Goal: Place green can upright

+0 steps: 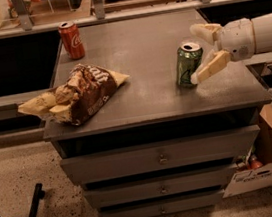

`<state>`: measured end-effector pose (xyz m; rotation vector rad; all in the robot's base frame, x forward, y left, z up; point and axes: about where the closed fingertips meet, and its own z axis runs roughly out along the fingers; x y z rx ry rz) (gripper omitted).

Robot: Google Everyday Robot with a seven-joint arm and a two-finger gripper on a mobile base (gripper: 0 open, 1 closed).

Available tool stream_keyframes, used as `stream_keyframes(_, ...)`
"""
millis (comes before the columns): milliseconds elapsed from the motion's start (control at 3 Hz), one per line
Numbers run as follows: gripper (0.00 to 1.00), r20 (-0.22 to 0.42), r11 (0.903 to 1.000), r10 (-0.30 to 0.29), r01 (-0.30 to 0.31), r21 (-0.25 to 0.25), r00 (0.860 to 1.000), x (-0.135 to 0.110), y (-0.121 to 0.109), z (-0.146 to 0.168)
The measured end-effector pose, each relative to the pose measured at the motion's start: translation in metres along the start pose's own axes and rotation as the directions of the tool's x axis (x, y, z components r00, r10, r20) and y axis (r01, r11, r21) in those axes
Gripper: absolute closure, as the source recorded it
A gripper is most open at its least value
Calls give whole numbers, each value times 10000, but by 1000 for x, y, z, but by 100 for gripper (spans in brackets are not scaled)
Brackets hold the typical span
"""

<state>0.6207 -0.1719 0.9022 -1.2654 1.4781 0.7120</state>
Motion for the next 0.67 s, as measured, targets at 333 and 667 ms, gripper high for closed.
stream_keyframes(333,0,-1911,9974,-575,647,318,9799,-4,0,-5)
stream_keyframes(667,0,-2144,9963,-695,785,337,9743,-4,0,-6)
